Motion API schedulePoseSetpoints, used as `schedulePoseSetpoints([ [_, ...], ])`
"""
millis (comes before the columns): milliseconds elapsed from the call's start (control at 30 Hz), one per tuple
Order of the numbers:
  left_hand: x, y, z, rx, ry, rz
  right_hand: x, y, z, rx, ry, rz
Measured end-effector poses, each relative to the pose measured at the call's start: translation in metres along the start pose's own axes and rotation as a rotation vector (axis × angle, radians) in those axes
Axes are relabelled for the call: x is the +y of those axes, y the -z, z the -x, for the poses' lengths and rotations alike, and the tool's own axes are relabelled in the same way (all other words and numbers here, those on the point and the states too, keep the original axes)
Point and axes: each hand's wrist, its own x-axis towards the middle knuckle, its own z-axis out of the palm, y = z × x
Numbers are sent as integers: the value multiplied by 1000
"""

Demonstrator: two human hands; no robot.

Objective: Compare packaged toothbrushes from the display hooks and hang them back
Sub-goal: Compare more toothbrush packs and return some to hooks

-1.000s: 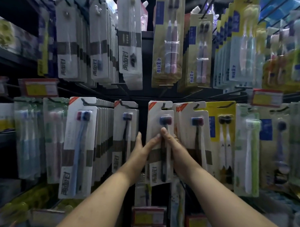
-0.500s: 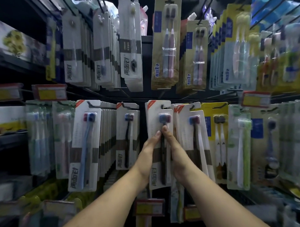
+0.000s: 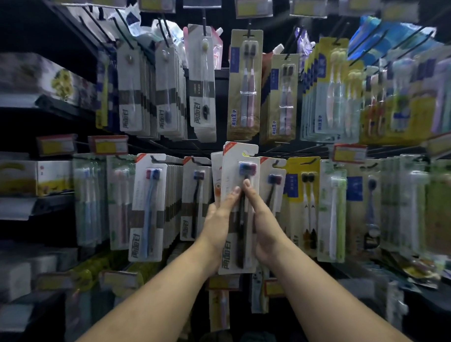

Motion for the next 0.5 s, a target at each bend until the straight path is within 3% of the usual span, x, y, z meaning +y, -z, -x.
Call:
schedulePoseSetpoints([
  [500,1,-11,43,63,22,154,-13,-7,49,16,18,97],
])
